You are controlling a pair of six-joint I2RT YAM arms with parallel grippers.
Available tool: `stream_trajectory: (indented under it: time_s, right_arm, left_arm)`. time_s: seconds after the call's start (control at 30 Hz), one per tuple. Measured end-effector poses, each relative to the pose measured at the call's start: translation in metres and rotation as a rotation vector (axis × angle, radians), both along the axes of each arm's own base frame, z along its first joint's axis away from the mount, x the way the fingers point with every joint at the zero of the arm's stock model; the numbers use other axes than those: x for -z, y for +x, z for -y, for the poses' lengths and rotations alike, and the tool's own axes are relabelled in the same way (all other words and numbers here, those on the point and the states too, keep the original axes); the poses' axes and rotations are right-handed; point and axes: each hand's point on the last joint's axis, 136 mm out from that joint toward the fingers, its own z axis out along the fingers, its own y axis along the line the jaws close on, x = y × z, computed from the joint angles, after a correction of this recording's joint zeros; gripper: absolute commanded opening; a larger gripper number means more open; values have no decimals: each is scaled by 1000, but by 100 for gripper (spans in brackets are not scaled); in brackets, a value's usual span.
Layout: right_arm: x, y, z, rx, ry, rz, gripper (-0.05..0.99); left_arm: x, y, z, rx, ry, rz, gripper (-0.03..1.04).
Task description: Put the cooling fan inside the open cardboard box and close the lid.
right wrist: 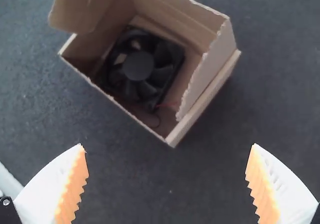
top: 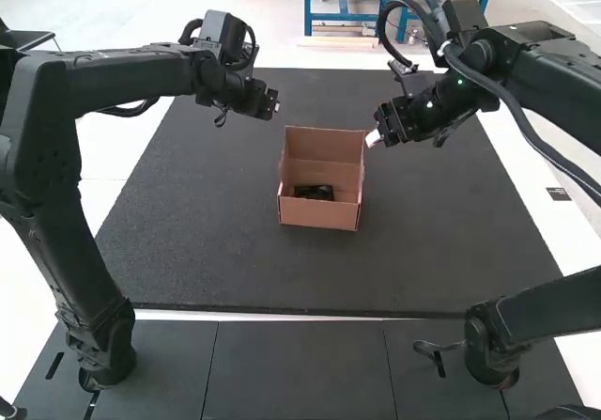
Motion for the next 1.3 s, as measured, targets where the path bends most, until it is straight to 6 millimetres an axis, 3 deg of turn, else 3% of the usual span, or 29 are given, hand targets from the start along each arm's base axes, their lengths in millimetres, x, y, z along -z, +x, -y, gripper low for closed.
stream_trajectory:
  time_s: [0.2,0.57,1.3]
  right_arm:
    - [-7,-8,11,4,-43,32,71]
    - [-11,-27,22,6,-64,24,71]
    - [-12,-27,22,9,-66,24,71]
  left_arm:
    - [-2,1,8,19,-8,1,97]
    - [1,-15,46,109,-8,-24,97]
    - [30,-44,44,164,25,-185,97]
